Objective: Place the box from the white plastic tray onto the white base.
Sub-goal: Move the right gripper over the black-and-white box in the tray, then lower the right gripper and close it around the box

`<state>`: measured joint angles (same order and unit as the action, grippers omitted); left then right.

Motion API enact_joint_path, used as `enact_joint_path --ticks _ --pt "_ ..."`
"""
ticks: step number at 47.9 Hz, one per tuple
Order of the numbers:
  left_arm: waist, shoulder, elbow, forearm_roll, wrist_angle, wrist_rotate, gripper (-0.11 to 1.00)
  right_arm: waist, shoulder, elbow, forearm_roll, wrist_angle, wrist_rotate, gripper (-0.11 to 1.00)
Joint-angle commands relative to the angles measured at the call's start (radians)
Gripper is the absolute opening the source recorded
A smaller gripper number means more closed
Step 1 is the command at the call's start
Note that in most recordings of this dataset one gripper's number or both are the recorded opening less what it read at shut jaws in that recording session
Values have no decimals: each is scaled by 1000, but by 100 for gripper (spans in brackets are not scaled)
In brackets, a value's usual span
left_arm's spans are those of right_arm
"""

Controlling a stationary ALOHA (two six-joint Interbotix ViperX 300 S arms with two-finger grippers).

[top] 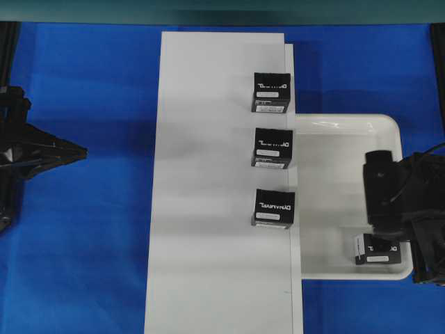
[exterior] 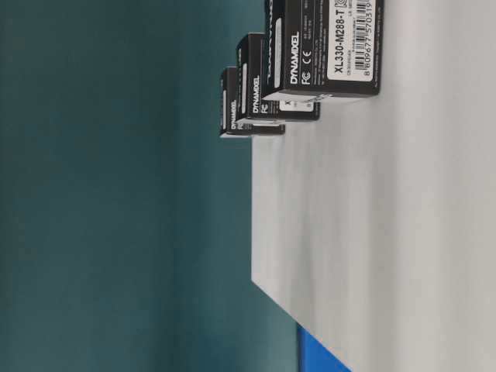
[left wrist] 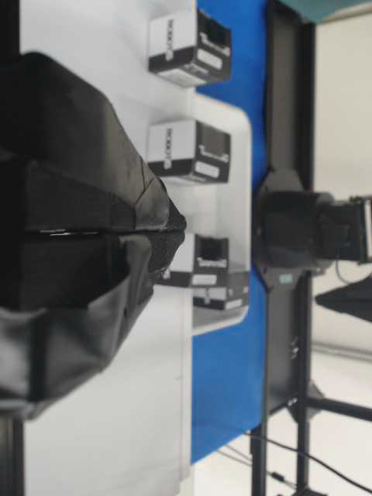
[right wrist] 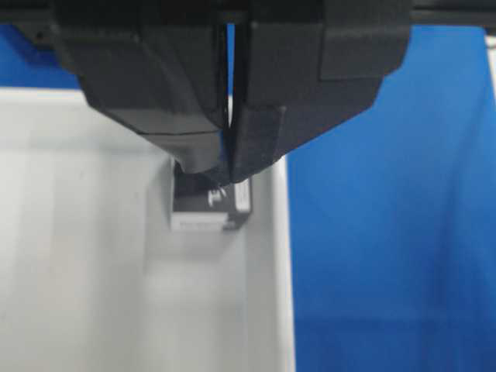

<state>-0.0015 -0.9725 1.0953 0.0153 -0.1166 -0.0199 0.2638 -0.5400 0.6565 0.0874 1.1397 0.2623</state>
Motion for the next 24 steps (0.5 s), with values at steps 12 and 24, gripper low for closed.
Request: enact_joint_path --ticks 12,24 --pt "3 5 -25 2 -5 -2 -7 6 21 109 83 -38 21 35" --pt "2 5 -25 2 -5 -2 -7 8 23 209 92 -146 83 98"
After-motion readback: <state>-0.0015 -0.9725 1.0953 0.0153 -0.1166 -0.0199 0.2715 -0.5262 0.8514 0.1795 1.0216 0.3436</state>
